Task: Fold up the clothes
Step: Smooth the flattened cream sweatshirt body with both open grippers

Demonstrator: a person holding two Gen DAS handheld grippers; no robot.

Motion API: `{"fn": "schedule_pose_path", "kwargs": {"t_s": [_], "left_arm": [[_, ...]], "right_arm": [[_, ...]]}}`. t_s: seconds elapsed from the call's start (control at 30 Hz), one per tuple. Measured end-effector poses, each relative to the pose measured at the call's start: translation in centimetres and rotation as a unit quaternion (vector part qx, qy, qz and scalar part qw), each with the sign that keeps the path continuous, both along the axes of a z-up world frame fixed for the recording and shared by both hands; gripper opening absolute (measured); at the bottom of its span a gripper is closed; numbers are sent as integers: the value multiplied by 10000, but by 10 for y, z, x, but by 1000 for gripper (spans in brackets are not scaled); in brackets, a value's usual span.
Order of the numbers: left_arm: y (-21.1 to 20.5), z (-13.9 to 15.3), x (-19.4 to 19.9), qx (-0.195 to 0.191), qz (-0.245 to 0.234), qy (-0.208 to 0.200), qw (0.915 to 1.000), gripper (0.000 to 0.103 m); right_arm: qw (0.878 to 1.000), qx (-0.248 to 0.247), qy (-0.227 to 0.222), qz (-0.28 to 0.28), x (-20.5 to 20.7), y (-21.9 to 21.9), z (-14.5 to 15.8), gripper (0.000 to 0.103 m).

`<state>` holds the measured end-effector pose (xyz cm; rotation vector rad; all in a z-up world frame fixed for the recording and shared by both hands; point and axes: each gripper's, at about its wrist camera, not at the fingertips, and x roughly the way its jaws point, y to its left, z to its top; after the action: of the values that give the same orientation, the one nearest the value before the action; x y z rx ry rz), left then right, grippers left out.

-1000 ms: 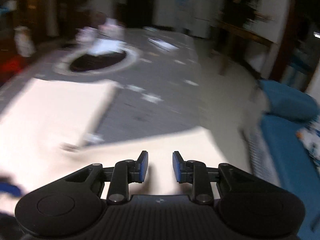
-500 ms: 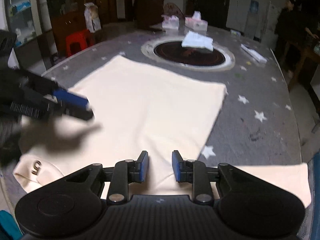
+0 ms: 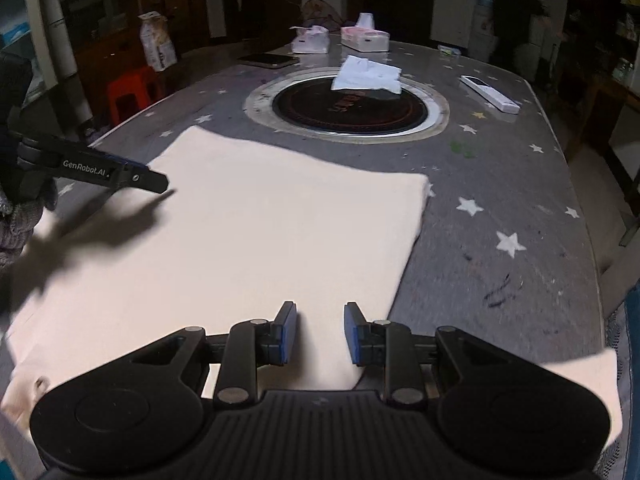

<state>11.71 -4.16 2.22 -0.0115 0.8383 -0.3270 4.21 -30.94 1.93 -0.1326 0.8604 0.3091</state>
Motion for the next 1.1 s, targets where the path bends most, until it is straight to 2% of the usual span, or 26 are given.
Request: {"fn": "schedule_pose_path", "kwargs": {"t_s": [0.27, 0.4, 0.6, 0.67, 0.77, 0.83, 1.1], "left_arm": [[0, -4, 32, 75, 211, -156, 9996, 39], [-2, -7, 42, 311, 328, -356, 9983, 33], [1, -5, 51, 235, 479, -302, 9981, 33], [3, -2, 48, 174, 437, -267, 9985, 33], [4, 5, 31, 114, 345, -310, 9989, 36], [5, 10, 14, 20, 232, -343, 9991, 36], [24, 13, -89, -166, 101, -426, 9989, 38]], "right_arm": [[9996, 130, 5, -244, 46, -2, -7, 24], [9991, 195, 7, -366, 69, -3, -11, 25], [9993, 211, -25, -316, 86, 0, -10, 26], [9994, 250, 30, -247, 80, 1, -6, 26], [9996, 217, 44, 158, 54, 11, 0, 26], [9988, 216, 57, 435, 34, 22, 2, 32], [9891, 256, 150, 1445, -48, 76, -5, 39]]}}
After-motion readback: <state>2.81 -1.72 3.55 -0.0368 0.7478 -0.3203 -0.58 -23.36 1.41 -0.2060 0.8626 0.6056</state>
